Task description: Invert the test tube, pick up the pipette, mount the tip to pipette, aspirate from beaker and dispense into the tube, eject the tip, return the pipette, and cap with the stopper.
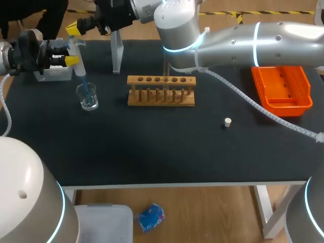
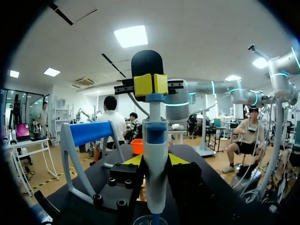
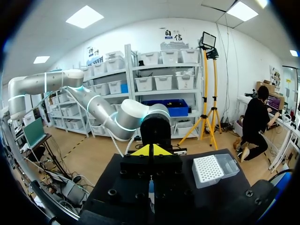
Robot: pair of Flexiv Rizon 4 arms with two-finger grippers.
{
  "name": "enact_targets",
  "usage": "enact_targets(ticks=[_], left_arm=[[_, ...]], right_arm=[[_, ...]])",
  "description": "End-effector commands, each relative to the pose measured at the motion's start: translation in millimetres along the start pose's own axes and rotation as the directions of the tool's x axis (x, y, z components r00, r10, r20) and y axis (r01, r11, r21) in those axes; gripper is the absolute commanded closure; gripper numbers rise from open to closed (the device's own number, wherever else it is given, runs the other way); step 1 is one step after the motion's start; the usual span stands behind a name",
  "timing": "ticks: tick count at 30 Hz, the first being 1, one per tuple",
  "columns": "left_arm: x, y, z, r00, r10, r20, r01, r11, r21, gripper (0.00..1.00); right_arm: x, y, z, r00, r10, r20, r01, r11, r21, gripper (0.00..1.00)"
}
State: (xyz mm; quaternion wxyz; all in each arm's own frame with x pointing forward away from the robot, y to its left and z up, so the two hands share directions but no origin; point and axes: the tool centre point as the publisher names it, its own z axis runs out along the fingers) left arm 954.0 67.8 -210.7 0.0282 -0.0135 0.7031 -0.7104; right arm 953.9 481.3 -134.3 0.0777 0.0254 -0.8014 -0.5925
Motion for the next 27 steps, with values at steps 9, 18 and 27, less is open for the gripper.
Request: enact_targets(ticks=[9,18,27], left_arm=[[-2.4,-1.8,-1,1.0,0.001,-0.006,-0.001,1.0,0.003,1.0],[-2.4,-1.8,-1,1.0,0.001,-0.006,-0.001,1.0,0.003,1.0],[-2.4,-1.8,-1,1.0,0.001,-0.006,-0.001,1.0,0.003,1.0]], right_arm=[[-2,-13,0,1.0,0.013,-0.01,-0.013,1.0,0.019,1.0],[-1,-22,4,1.0,0.025,-0.019,-0.024,0.999,0.034,1.0],[0,-25,5,0.999,0.031,-0.019,-0.03,0.999,0.045,1.0]])
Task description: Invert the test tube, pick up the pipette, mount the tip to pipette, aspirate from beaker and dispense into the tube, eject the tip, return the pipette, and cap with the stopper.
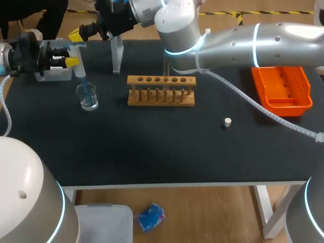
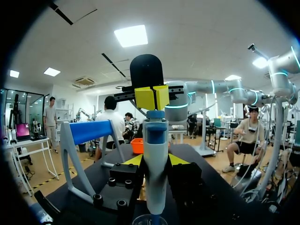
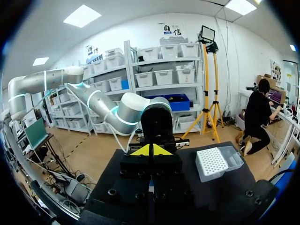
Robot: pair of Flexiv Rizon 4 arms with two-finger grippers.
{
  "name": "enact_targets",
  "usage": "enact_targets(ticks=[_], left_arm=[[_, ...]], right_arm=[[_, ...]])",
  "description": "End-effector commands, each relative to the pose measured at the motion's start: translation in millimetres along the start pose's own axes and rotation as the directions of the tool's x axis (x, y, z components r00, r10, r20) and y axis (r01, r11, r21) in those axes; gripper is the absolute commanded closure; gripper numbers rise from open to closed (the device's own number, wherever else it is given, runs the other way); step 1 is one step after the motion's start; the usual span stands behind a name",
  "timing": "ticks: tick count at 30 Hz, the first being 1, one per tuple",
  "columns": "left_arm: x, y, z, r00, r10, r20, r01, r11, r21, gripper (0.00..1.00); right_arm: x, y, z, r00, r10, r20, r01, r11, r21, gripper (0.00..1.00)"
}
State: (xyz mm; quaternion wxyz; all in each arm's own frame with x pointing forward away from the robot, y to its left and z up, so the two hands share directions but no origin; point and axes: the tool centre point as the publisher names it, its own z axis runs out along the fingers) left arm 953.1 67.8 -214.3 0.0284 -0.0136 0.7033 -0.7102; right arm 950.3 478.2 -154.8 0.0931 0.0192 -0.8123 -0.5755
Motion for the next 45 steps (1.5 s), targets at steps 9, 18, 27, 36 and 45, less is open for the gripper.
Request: enact_targets(ticks=[9,18,27,36,45], left_arm=[[-3.4,-5.3,-1,1.0,0.001,-0.007,-0.001,1.0,0.003,1.0],[-3.4,-5.3,-1,1.0,0.001,-0.007,-0.001,1.0,0.003,1.0],[-3.4,-5.3,-1,1.0,0.001,-0.007,-0.001,1.0,0.003,1.0],[-3.4,-5.3,-1,1.0,0.001,-0.007,-0.001,1.0,0.003,1.0],[-3.4,-5.3,-1,1.0,0.001,-0.007,-0.001,1.0,0.003,1.0]], right_arm=[[6,23,-8,0.998,-0.057,-0.002,0.057,0.997,-0.057,0.0],[8,40,-64,0.992,-0.124,0.04,0.127,0.988,-0.088,0.0],[6,26,-201,0.975,-0.167,0.147,0.179,0.981,-0.077,0.0],[37,-27,-310,0.948,-0.194,0.252,0.227,0.968,-0.11,0.0],[48,-97,-349,0.933,-0.204,0.297,0.254,0.957,-0.142,0.0]])
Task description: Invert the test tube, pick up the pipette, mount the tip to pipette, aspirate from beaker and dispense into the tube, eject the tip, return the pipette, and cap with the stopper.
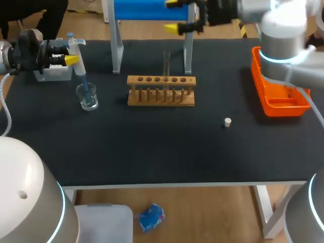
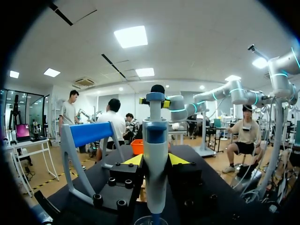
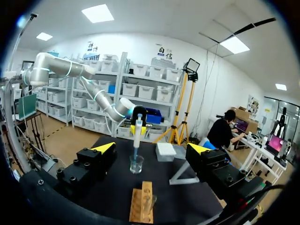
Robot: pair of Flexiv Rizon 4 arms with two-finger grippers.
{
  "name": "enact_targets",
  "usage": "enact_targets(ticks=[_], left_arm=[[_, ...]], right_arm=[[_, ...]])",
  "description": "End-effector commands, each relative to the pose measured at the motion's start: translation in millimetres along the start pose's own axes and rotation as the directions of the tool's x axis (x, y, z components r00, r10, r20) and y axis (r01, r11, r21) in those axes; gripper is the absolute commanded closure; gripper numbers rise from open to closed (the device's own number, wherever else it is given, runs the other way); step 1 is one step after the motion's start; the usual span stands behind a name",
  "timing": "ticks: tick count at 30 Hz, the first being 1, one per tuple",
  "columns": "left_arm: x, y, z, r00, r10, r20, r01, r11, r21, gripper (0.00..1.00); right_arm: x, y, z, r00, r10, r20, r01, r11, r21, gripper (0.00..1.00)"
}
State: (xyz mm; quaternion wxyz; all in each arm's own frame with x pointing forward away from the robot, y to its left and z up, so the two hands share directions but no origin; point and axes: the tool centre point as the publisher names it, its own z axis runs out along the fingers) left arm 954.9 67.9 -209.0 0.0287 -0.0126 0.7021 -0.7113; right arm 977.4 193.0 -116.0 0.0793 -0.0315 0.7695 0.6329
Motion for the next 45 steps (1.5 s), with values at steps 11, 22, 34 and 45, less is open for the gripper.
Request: enact_targets(ticks=[11,22,34,45], left_arm=[[-1.5,-0.1,-1,1.0,-0.001,-0.006,0.001,1.0,0.0,1.0],[-1.5,-0.1,-1,1.0,-0.001,-0.006,0.001,1.0,0.0,1.0],[-1.5,-0.1,-1,1.0,-0.001,-0.006,0.001,1.0,0.0,1.0],[-1.5,-0.1,-1,1.0,-0.001,-0.006,0.001,1.0,0.0,1.0]], right_arm=[[18,-90,-82,0.999,0.022,0.036,-0.021,0.999,-0.03,0.0],[19,-122,-55,0.999,0.006,0.033,-0.006,1.0,0.008,0.0],[19,-141,-27,1.0,0.008,-0.003,-0.008,0.999,0.046,0.0],[11,-139,-27,0.997,0.081,0.016,-0.081,0.996,0.042,0.0]])
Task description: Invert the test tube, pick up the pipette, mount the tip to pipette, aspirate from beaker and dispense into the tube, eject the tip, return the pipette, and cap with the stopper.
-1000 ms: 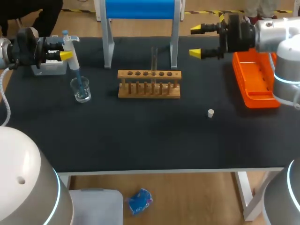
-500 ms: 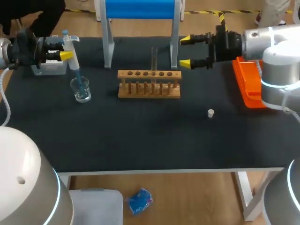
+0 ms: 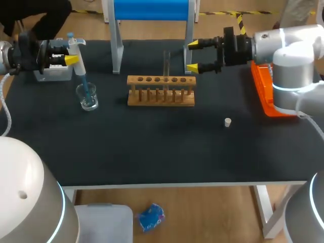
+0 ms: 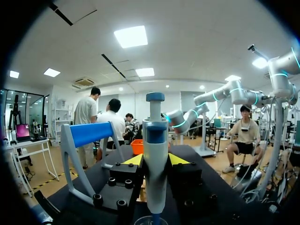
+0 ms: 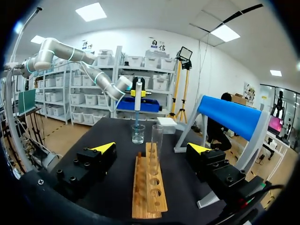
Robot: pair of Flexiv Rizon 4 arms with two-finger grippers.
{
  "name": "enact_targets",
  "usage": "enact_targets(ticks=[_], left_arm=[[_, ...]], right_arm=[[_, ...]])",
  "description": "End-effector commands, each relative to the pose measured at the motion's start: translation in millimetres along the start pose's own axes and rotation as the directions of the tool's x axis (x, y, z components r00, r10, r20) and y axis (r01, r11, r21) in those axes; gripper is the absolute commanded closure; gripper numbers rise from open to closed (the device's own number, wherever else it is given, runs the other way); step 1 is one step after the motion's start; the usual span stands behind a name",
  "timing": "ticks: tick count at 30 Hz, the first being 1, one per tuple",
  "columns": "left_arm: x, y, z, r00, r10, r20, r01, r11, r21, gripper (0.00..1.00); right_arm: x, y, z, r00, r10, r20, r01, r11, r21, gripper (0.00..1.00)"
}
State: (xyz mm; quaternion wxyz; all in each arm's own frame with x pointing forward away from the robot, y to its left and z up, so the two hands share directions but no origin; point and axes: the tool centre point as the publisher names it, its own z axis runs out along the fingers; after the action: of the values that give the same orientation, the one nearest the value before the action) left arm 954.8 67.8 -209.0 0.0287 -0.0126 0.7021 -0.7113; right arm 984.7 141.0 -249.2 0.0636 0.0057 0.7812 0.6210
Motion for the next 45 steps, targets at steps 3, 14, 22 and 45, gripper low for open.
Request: enact_targets(ticks=[3,14,22,45], left_arm=[[-1.5,-0.1,-2,1.0,-0.001,-0.006,0.001,1.0,0.0,1.0],[-1.5,-0.1,-2,1.0,-0.001,-0.006,0.001,1.0,0.0,1.0],[-1.5,-0.1,-2,1.0,-0.001,-0.006,0.001,1.0,0.0,1.0],[1.8,-10.3,-1,1.0,0.008,-0.001,-0.008,1.0,-0.005,1.0]], right_arm=[[2,3,-2,1.0,0.005,-0.015,-0.004,1.0,0.014,0.0],[4,4,-2,1.0,-0.007,-0.019,0.007,0.999,0.043,0.0],[4,4,-2,1.0,-0.007,-0.019,0.007,0.999,0.043,0.0],[4,4,-2,1.0,-0.007,-0.019,0.007,0.999,0.043,0.0]])
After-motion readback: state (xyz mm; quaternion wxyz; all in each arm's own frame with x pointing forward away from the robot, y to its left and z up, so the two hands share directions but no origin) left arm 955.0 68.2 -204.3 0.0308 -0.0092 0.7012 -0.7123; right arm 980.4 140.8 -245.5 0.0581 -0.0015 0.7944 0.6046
